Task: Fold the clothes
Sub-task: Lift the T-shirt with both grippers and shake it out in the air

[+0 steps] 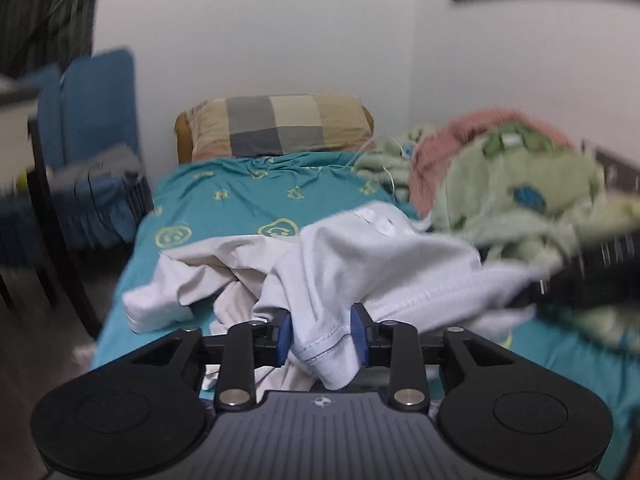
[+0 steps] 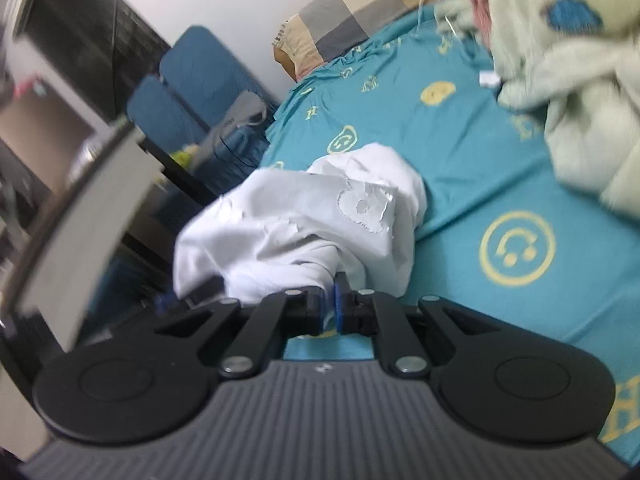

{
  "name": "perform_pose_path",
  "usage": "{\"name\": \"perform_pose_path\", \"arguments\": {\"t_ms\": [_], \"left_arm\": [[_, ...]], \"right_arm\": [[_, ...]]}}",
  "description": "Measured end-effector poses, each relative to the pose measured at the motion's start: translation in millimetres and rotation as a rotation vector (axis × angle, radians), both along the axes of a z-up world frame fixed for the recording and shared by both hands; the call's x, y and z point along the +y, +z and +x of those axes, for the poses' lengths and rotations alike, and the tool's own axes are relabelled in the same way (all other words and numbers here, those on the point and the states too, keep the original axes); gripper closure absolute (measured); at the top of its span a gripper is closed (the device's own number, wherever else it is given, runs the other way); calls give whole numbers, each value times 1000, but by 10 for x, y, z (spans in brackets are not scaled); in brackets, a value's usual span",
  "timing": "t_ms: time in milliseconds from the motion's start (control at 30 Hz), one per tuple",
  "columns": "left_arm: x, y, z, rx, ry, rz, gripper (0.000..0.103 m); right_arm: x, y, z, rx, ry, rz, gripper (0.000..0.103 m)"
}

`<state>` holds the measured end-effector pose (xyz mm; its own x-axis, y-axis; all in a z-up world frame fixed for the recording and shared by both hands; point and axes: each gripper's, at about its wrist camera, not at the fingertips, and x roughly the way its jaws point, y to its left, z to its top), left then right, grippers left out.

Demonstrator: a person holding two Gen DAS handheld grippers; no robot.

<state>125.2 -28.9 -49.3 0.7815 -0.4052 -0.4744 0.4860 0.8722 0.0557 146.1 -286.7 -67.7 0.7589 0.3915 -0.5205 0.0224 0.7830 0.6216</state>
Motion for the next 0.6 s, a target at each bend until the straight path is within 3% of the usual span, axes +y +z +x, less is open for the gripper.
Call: {"name": "perform_pose_path", "arguments": {"t_ms": [133, 233, 300, 467, 600], "left_arm": [[-298, -131, -244, -73, -53, 206, 57], [-498, -230, -437, -177, -108, 324, 49], [-656, -356, -482, -247, -101, 407, 49], [-993, -735, -636, -514, -94, 657, 49], [-1127, -843, -721, -608, -82, 717, 49]], "right_arm": [[-30, 32, 6, -29, 22, 41, 95], [-79, 15, 33, -32, 35, 78, 95], [-110, -3, 41, -28, 41, 103, 95], [-155, -25, 55, -14, 26, 117, 95], [-176, -55, 69, 5, 13, 129, 95]]}}
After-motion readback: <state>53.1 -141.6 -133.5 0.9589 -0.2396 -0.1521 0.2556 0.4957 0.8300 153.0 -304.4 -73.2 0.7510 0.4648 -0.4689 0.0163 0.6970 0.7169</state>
